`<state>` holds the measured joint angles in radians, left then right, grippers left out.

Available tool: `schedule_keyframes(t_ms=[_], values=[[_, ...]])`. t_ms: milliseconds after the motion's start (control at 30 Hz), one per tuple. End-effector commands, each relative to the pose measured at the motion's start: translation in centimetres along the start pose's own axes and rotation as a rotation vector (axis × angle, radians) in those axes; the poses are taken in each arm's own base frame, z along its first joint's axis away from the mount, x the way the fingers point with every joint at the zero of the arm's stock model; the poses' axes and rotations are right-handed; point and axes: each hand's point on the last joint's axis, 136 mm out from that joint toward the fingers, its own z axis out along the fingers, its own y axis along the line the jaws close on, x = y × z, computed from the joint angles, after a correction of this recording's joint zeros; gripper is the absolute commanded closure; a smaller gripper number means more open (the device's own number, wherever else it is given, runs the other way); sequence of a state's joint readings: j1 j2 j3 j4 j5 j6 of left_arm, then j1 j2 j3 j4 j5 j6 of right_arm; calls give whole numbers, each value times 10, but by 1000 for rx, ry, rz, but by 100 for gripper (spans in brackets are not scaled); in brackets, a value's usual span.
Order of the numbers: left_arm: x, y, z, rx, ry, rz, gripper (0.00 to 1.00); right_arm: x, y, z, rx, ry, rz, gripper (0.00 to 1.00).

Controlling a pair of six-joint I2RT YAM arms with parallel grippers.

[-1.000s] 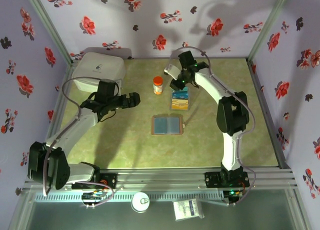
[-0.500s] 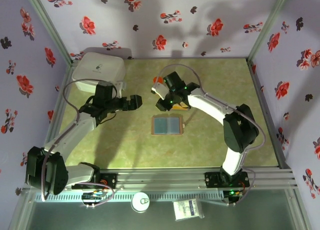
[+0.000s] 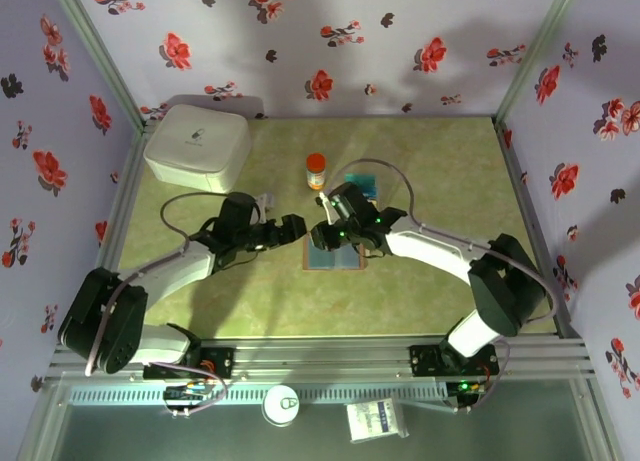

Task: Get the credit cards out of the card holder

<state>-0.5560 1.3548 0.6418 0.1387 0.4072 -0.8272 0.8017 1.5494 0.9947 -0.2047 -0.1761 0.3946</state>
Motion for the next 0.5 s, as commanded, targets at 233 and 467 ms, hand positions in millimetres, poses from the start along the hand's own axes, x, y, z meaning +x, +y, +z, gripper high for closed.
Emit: schedule_keyframes(t_ms=[233,467], values=[[7,8,17,-4,-21,-140,2,6,-32,-20,45,-267,498,70],[12,3,28,92,12,-179,6,15,-51,-27,142,-289,533,66]])
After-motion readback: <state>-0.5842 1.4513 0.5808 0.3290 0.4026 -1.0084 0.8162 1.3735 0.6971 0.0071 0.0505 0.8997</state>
